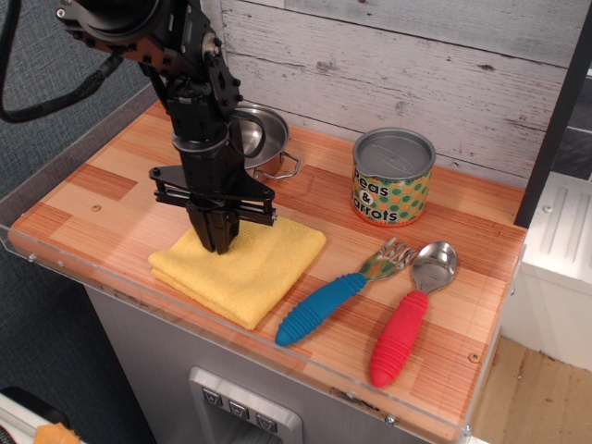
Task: Place the orange towel to the left of the blue fork
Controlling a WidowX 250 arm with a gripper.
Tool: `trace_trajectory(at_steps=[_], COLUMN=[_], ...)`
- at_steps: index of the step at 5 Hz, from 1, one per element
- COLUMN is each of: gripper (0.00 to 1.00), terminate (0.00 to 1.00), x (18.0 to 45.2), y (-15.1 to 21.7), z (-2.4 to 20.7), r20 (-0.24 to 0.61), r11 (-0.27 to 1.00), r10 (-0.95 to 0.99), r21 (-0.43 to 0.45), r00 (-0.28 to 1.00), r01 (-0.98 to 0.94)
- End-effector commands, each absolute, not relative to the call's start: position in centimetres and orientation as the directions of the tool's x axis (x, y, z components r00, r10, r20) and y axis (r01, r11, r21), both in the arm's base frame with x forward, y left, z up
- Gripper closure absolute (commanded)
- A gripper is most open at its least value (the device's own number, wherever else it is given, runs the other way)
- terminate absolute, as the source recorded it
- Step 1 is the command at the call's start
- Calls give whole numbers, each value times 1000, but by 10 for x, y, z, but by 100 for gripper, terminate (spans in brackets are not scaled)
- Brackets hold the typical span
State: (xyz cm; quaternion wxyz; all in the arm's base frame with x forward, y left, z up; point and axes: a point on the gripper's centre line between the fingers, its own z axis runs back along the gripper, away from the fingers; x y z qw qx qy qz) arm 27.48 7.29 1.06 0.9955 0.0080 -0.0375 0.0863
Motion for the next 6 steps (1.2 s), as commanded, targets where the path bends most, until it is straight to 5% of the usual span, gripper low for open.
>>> trace_trajectory(at_steps=[1,6], gripper=[0,0], terminate=[0,0], x=[276,298], y=[75,68], z=[32,98], r20=[119,213], r11=[983,985], r10=[179,167], r21=[8,2], r00=[977,962], r01=[-181,-172])
